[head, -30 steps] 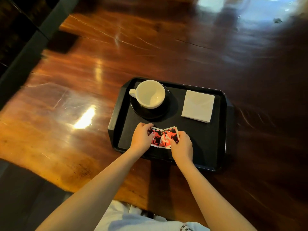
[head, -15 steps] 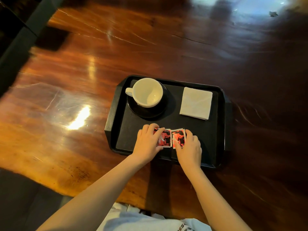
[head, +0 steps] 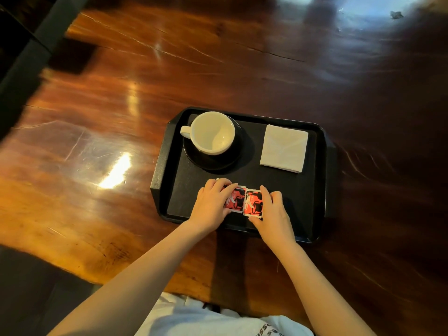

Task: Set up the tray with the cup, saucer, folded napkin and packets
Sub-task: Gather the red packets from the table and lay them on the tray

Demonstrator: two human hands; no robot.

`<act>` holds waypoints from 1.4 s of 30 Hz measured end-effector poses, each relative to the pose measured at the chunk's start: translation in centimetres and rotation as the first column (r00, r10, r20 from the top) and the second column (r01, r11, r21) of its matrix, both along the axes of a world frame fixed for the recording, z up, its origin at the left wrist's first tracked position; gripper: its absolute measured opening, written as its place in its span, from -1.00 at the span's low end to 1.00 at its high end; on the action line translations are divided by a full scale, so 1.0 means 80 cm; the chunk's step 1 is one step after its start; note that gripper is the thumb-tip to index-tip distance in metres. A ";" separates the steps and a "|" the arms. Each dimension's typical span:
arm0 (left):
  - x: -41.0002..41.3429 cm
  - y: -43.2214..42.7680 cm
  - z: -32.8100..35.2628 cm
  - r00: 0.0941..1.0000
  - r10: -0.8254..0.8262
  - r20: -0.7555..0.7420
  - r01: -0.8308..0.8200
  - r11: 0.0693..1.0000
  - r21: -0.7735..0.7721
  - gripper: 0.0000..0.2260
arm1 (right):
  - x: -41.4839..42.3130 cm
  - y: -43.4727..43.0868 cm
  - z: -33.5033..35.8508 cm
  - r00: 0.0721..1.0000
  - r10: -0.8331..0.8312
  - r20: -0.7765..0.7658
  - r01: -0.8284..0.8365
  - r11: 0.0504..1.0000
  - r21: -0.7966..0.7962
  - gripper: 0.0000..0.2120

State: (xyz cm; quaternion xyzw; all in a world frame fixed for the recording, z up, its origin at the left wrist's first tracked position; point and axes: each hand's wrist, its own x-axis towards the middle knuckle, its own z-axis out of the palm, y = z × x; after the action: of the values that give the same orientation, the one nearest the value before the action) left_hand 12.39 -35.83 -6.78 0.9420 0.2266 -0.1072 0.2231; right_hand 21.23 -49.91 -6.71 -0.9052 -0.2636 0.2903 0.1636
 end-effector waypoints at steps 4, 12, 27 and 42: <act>-0.002 0.002 0.002 1.000 0.016 0.019 -0.016 0.999 -0.040 -0.41 | 0.006 -0.001 0.000 0.998 0.034 0.057 -0.036 0.999 0.029 -0.26; -0.019 0.016 0.006 0.966 0.255 0.029 -0.253 0.966 -0.060 -0.37 | 0.009 0.003 -0.003 0.978 0.134 0.160 -0.128 0.991 -0.049 -0.26; -0.025 0.004 -0.001 0.938 0.347 -0.016 -0.345 0.925 -0.161 -0.45 | 0.011 0.011 -0.007 0.947 0.243 0.209 -0.235 0.970 -0.063 -0.26; -0.029 0.000 0.004 0.963 0.269 0.017 -0.267 0.960 -0.083 -0.39 | 0.012 0.008 -0.009 0.955 0.233 0.185 -0.226 0.972 -0.057 -0.22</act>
State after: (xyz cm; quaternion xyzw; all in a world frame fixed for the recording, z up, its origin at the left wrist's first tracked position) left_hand 10.03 -35.86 -6.48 0.8944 0.3444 -0.0719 0.2762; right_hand 22.22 -49.24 -7.47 -0.8948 -0.3763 0.2243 0.0868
